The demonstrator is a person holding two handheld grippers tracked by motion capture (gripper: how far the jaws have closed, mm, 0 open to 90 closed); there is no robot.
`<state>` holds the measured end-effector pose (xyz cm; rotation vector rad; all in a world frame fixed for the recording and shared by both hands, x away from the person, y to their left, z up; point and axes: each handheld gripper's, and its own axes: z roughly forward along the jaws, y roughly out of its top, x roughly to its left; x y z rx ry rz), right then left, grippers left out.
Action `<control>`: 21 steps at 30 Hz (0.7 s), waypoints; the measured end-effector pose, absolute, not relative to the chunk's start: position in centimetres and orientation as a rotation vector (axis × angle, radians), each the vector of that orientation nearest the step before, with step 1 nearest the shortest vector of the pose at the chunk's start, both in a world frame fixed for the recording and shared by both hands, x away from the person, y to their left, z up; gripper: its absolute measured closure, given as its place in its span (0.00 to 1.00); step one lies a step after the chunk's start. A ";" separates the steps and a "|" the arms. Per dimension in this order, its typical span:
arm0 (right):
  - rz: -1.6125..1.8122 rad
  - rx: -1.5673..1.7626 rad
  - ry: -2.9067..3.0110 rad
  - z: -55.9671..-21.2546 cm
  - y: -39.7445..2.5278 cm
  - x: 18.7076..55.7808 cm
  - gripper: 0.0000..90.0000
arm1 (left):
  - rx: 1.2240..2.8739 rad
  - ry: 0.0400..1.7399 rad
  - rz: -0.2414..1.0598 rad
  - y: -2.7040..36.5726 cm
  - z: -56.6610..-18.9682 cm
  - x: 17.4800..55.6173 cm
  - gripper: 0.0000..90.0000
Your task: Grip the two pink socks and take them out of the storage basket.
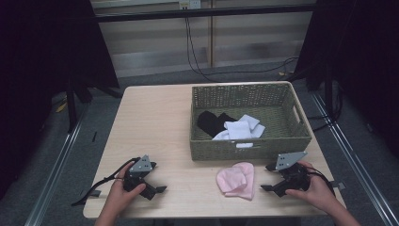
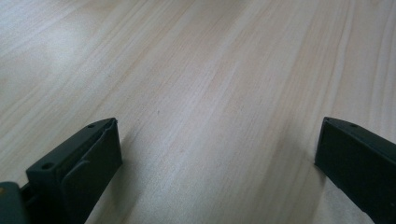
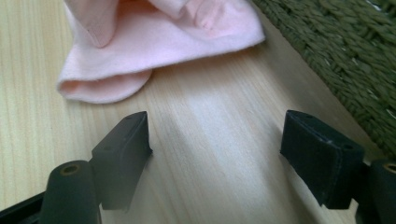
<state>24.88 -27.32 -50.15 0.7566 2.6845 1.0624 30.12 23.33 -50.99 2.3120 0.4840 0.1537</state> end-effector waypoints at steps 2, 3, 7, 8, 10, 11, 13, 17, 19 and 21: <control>1.085 0.765 2.672 -50.3 -27.5 24.8 0.26 | 2.312 0.484 0.154 23.3 -51.0 30.1 0.00; 1.092 0.765 2.665 -50.4 -27.5 24.7 0.26 | 2.312 0.484 0.154 23.3 -51.0 30.1 0.00; 1.120 0.765 2.640 -50.6 -27.7 24.5 0.25 | 2.312 0.484 0.153 23.3 -51.0 30.1 0.00; 1.132 0.767 2.632 -50.7 -27.7 24.4 0.25 | 2.312 0.485 0.154 23.3 -51.0 30.1 0.00; 1.144 0.764 2.618 -50.8 -27.8 24.4 0.25 | 2.312 0.485 0.154 23.3 -51.0 30.1 0.00; 1.149 0.767 2.610 -50.9 -27.8 24.3 0.24 | 2.313 0.485 0.153 23.3 -51.0 30.1 0.00; 1.160 0.767 2.599 -51.0 -27.8 24.2 0.23 | 2.313 0.487 0.154 23.3 -51.0 30.1 0.00; 1.160 0.768 2.598 -51.0 -27.8 24.2 0.23 | 2.317 0.487 0.155 23.4 -51.0 30.1 0.00; 1.160 0.768 2.598 -51.0 -27.8 24.2 0.23 | 2.312 0.488 0.153 23.4 -51.0 30.1 0.00; 1.157 0.770 2.595 -51.0 -27.8 24.2 0.23 | 2.312 0.489 0.153 23.4 -51.0 30.1 0.00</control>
